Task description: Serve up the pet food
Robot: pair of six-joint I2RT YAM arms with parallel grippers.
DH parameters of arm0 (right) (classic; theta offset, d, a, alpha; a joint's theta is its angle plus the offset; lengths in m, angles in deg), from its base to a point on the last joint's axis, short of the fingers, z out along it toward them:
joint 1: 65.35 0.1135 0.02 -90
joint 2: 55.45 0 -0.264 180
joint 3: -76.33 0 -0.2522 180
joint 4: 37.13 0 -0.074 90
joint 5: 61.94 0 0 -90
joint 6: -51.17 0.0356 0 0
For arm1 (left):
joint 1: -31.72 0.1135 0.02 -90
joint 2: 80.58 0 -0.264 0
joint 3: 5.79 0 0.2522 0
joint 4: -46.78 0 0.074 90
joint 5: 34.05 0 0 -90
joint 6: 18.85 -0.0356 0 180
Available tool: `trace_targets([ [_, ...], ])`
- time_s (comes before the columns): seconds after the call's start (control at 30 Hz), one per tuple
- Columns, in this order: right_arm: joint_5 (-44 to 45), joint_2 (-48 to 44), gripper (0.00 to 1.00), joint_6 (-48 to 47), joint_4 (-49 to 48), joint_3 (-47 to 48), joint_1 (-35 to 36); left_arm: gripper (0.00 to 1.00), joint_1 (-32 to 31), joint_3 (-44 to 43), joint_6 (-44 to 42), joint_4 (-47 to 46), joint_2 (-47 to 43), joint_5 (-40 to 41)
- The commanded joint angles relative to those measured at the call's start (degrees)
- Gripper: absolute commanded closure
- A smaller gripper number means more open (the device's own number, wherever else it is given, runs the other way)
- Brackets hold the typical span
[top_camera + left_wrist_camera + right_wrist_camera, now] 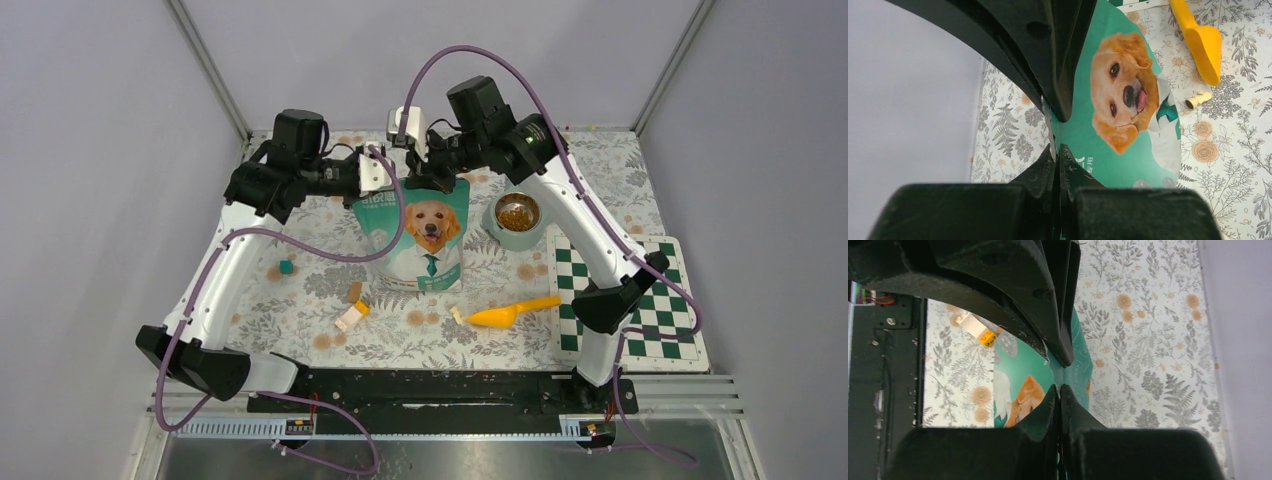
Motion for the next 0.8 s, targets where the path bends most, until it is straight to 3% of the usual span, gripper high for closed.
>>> trace_targets([
  [0.0,16.36,-8.90,1.00,-5.59,8.67,-0.49,-4.55,1.00,4.95,-1.10,-4.65,6.97,-4.04,6.06],
  [0.2,25.23,-12.85,1.00,-9.94,8.09,-4.99,-5.10,1.00,8.14,-2.27,-7.48,10.26,-3.72,6.61],
  [0.4,26.59,-14.15,1.00,-10.18,8.08,-6.12,-6.47,1.00,10.90,-2.17,-8.00,10.26,-4.47,6.98],
  [0.77,28.61,-15.41,0.90,-10.66,7.91,-7.21,-6.78,1.00,12.40,-1.57,-8.74,10.22,-4.68,7.94],
])
